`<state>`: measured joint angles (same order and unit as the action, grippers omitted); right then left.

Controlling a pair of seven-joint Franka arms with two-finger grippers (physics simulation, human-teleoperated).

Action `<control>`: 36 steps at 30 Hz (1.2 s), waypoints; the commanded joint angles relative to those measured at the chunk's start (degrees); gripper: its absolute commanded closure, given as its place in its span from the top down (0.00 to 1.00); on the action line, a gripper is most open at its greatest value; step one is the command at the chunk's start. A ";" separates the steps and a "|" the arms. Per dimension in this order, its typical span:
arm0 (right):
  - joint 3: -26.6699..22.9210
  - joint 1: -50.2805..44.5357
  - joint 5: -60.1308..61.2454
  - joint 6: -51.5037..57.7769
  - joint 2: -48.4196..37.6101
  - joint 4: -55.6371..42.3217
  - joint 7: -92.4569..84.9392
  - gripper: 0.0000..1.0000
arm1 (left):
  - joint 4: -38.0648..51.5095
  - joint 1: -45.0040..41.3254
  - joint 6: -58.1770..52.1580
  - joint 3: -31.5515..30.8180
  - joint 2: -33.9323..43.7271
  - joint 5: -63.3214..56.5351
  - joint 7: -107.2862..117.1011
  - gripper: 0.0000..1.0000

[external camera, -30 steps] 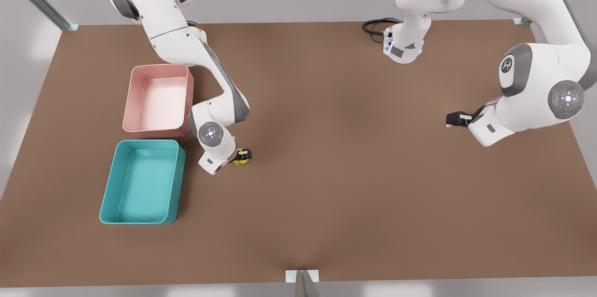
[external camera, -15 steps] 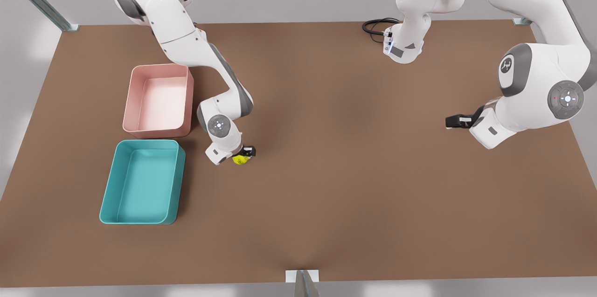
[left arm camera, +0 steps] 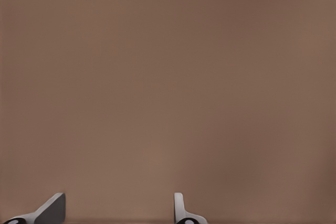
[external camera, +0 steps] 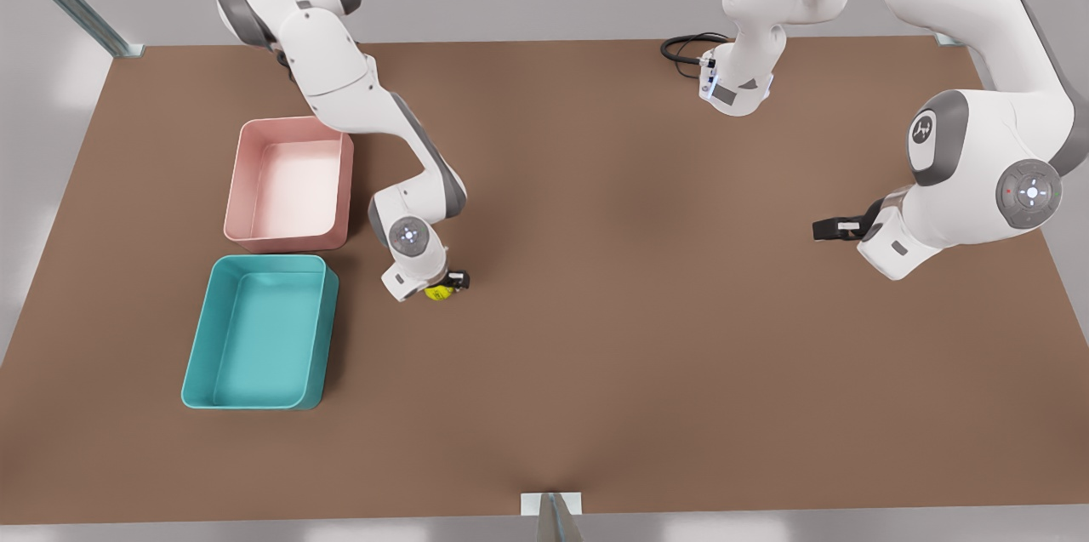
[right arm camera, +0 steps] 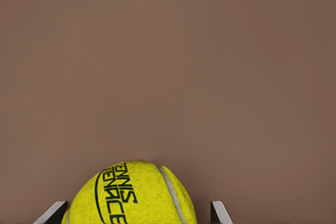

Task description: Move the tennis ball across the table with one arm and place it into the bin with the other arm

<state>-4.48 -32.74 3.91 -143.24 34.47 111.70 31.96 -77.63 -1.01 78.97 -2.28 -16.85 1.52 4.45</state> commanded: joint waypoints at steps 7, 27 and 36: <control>0.00 0.22 0.13 -1.08 0.07 0.01 2.31 1.00 | 0.03 -0.05 -0.05 -0.01 0.07 -0.03 2.32 1.00; -0.62 21.65 -0.66 21.77 -12.06 -8.95 -31.95 0.70 | 0.03 -0.05 -0.05 -0.01 0.07 -0.03 2.32 1.00; -0.71 32.21 -5.75 22.56 -9.60 -8.25 -38.82 1.00 | 0.03 -0.05 -0.05 -0.01 -0.37 0.06 2.32 1.00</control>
<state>-5.22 -0.64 -1.06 -123.01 24.83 103.47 12.35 -77.63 -1.05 78.96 -2.29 -17.28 1.57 6.47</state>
